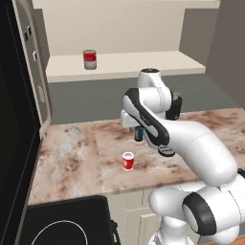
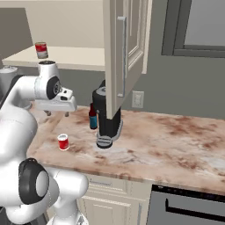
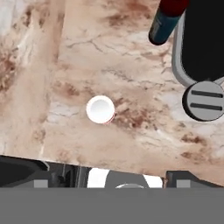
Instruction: Restock the canned food cabinet by taking the new fresh canned food from the counter and placing it in the cabinet. Then, take the old canned food from the cabinet and place it on the counter.
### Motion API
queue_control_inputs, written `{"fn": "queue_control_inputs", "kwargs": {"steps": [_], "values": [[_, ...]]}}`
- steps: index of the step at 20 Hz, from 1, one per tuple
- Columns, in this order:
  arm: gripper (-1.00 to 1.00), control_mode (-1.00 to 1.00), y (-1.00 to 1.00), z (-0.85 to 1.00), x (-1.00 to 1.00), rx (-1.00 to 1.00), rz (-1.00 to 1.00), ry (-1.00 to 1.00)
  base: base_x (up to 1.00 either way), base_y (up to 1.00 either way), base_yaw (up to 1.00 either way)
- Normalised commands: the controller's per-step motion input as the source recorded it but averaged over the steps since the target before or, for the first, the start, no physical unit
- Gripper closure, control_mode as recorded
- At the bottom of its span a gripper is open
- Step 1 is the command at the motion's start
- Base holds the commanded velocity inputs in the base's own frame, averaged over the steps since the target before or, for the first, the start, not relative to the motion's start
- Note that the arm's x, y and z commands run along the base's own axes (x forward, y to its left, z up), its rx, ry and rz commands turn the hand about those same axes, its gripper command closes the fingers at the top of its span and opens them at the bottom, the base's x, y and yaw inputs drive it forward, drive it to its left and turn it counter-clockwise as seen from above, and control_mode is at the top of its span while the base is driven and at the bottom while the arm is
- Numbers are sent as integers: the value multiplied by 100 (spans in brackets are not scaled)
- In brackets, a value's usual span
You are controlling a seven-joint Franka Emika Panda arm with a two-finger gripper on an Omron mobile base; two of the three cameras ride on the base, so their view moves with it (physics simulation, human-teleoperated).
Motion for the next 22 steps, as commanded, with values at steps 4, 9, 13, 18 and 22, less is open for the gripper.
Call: {"fn": "queue_control_inputs", "kwargs": {"steps": [4,9,13,18,22], "values": [[-100,-100,19,-82,0,0,0,15,0,0,0],[-100,-100,11,-77,0,0,0,11,0,0,0],[-100,-100,8,-73,0,0,0,3,0,0,0],[-100,-100,6,-67,4,0,0,0,0,0,0],[-100,-100,0,-38,13,0,0,-1,0,0,0]]}}
